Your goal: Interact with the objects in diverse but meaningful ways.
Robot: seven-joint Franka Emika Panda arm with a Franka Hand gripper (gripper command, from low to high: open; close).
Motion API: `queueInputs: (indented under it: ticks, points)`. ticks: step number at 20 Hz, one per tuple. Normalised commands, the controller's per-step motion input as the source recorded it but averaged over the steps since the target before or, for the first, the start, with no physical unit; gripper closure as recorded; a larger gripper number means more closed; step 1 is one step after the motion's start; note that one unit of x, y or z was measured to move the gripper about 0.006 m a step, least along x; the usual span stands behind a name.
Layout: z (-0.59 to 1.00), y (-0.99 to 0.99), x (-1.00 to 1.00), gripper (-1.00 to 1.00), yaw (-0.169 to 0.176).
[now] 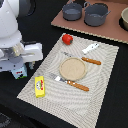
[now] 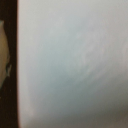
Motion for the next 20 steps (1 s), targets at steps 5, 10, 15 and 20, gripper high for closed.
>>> queueInputs:
  ticks: [5, 10, 15, 20]
  points:
    - [0.52, 0.03, 0.08, 1.00, 0.000]
    - [0.23, 0.08, 0.13, 1.00, 0.000]
    - [0.52, 0.18, 0.30, 1.00, 0.000]
    - [1.00, 0.52, 0.97, 1.00, 0.000]
